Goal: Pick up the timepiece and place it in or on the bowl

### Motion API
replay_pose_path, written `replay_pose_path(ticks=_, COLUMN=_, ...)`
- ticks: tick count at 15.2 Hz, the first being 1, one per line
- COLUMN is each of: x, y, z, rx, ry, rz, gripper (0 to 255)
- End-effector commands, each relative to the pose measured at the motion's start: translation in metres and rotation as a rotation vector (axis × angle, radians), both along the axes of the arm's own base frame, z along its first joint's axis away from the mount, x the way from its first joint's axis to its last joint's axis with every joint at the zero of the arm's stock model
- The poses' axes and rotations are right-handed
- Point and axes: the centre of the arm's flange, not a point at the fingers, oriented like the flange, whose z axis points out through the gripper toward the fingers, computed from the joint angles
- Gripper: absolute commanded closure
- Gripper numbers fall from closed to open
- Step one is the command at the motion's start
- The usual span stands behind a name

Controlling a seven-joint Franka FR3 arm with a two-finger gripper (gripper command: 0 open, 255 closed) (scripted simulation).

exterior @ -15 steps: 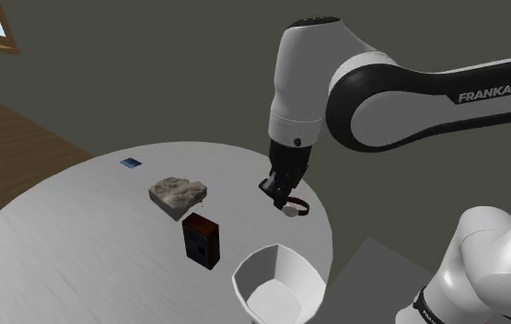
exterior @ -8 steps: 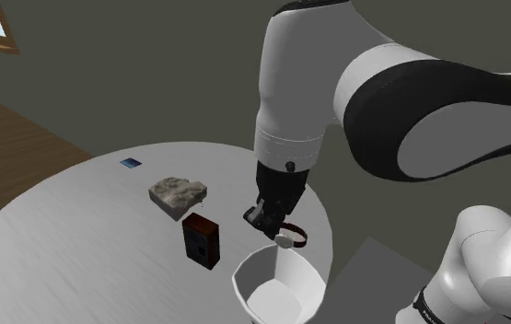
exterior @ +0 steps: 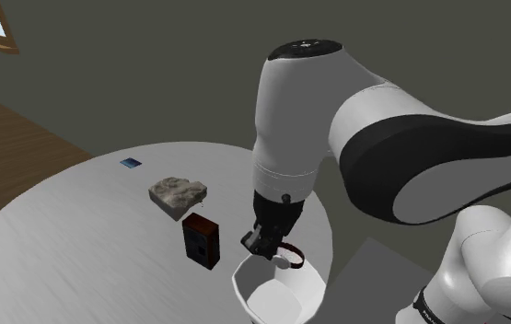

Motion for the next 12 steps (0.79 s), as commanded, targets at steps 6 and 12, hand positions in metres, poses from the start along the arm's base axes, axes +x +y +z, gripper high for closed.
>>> replay_pose_path(ticks=6, x=0.001, y=0.002, z=-0.037, rx=0.001, ry=0.000, rz=0.000, gripper=255)
replay_pose_path(ticks=12, x=0.001, y=0.002, z=-0.051, rx=0.001, ry=0.000, rz=0.000, gripper=255)
